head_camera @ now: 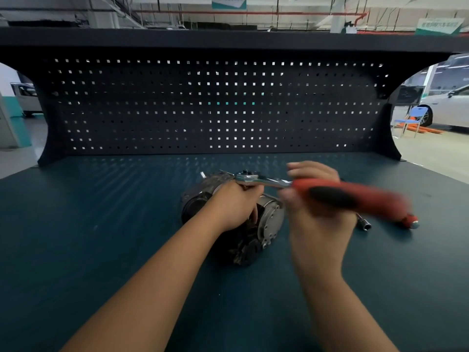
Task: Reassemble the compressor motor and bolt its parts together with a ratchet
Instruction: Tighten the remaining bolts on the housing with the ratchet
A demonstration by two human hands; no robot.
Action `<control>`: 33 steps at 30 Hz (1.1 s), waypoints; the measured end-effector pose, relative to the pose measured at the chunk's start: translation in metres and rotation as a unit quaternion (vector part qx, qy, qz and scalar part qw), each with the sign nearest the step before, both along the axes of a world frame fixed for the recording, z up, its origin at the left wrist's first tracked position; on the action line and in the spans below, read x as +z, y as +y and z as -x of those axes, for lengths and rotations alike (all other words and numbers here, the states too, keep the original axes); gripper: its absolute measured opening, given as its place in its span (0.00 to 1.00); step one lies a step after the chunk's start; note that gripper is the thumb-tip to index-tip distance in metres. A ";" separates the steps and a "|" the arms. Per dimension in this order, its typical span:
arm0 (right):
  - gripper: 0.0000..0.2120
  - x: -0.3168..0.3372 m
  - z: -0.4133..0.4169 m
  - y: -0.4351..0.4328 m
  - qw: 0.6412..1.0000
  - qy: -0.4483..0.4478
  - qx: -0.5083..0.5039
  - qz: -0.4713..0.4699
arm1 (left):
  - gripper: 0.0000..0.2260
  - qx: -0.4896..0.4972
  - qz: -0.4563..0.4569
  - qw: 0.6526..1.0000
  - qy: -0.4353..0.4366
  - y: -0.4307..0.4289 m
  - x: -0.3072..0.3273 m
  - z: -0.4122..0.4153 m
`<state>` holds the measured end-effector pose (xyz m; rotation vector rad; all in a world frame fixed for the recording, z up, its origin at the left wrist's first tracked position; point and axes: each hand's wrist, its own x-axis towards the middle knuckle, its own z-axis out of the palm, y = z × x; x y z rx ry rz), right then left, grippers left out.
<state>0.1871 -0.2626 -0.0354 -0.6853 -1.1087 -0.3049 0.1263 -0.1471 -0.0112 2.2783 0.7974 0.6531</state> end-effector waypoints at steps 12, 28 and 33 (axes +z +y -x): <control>0.08 0.000 -0.032 0.026 0.837 0.431 0.330 0.078 | 0.25 0.008 -0.052 0.999 0.008 -0.007 -0.003 0.003; 0.08 -0.014 0.016 0.022 0.980 -0.141 -0.139 0.021 | 0.13 0.071 0.027 0.995 0.060 0.008 -0.001 -0.010; 0.09 0.000 -0.004 0.023 0.929 0.297 0.218 0.043 | 0.23 0.001 -0.036 0.999 0.022 -0.010 0.002 0.007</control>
